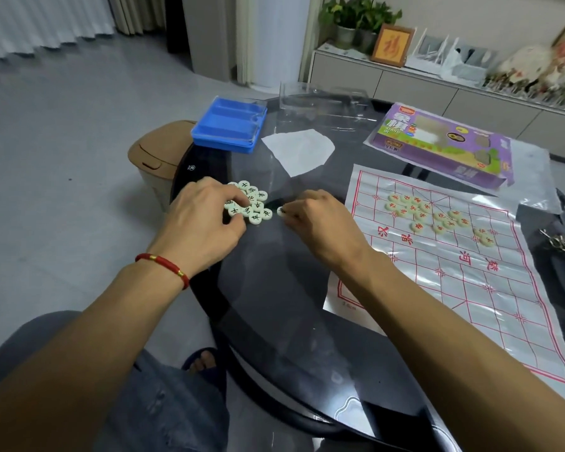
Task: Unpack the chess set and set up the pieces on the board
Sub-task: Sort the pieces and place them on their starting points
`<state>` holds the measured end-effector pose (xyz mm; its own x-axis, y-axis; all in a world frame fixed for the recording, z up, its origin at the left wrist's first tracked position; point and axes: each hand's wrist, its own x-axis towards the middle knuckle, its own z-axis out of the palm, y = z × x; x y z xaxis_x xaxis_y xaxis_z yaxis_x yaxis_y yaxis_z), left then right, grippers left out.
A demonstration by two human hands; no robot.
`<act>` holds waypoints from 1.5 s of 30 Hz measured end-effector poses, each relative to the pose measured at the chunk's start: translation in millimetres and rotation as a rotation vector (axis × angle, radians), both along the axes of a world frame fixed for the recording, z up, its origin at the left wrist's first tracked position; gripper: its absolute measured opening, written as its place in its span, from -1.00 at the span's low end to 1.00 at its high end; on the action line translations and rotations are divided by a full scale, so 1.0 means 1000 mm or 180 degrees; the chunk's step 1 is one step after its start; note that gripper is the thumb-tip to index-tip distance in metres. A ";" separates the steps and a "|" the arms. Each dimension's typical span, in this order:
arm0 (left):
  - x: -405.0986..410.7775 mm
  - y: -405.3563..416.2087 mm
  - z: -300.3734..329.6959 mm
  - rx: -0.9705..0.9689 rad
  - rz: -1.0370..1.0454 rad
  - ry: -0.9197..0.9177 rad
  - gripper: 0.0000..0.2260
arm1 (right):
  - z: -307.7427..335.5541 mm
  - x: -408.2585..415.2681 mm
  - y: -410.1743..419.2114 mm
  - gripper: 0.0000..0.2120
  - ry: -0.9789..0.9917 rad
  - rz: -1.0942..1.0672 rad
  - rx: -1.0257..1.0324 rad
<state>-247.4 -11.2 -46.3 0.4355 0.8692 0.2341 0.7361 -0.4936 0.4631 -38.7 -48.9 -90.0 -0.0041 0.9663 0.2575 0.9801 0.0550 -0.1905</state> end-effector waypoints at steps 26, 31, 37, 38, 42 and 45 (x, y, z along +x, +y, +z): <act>0.007 -0.004 0.009 -0.0238 0.0286 -0.0188 -0.80 | 0.043 0.070 -0.135 -0.66 -0.0034 -0.1022 -0.0872; 0.004 -0.001 0.012 -0.0270 0.0676 -0.0039 -0.80 | 0.050 0.020 -0.110 -0.70 -0.0013 -0.0394 -0.0339; 0.004 0.004 0.007 -0.0420 0.0658 -0.0015 -0.76 | 0.028 -0.042 -0.031 -0.70 -0.0109 0.0282 -0.0070; 0.002 0.004 0.007 -0.0427 0.0643 -0.0007 -0.76 | 0.023 -0.047 -0.023 -0.69 -0.0235 0.0290 -0.0071; -0.005 0.005 0.005 -0.0367 0.0604 -0.0044 -0.77 | 0.005 -0.048 -0.024 -0.70 -0.0829 0.0215 0.0091; -0.004 0.004 0.007 -0.0258 0.0586 -0.0205 -0.80 | 0.003 -0.044 -0.044 -0.76 -0.0984 0.0093 0.0286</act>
